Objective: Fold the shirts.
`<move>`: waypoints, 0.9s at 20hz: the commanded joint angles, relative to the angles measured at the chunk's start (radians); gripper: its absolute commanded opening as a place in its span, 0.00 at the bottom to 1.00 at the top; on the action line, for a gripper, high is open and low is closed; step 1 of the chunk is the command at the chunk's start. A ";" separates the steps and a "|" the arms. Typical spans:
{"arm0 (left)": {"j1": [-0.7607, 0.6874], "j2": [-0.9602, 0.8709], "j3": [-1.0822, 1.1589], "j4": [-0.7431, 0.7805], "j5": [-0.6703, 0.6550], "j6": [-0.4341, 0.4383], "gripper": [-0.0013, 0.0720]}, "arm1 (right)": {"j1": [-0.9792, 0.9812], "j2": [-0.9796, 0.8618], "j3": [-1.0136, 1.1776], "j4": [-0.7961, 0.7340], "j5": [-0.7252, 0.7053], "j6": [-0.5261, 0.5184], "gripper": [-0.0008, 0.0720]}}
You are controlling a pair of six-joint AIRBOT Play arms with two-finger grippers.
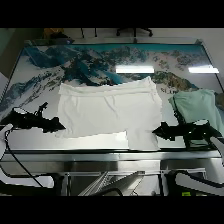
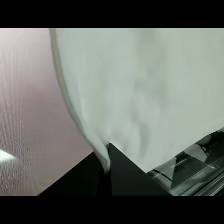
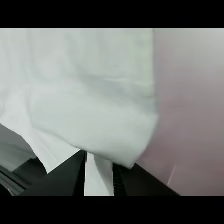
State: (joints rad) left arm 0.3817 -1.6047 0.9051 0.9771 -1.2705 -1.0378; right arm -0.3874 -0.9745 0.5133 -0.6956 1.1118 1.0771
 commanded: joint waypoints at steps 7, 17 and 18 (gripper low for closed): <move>-0.001 0.098 0.230 0.000 -0.138 -0.100 0.04 | -0.003 0.200 0.140 0.038 0.074 0.000 0.04; 0.002 0.129 0.218 0.175 -0.148 -0.142 0.04 | -0.001 0.214 0.187 0.067 0.009 -0.035 0.03; -0.005 0.129 0.249 0.172 -0.130 -0.148 0.04 | 0.004 0.182 0.219 0.131 -0.009 -0.074 0.04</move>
State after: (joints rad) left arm 0.3828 -1.4784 1.1278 1.1290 -1.4406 -1.1759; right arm -0.3885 -0.7559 0.6872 -0.6594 1.1522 1.0706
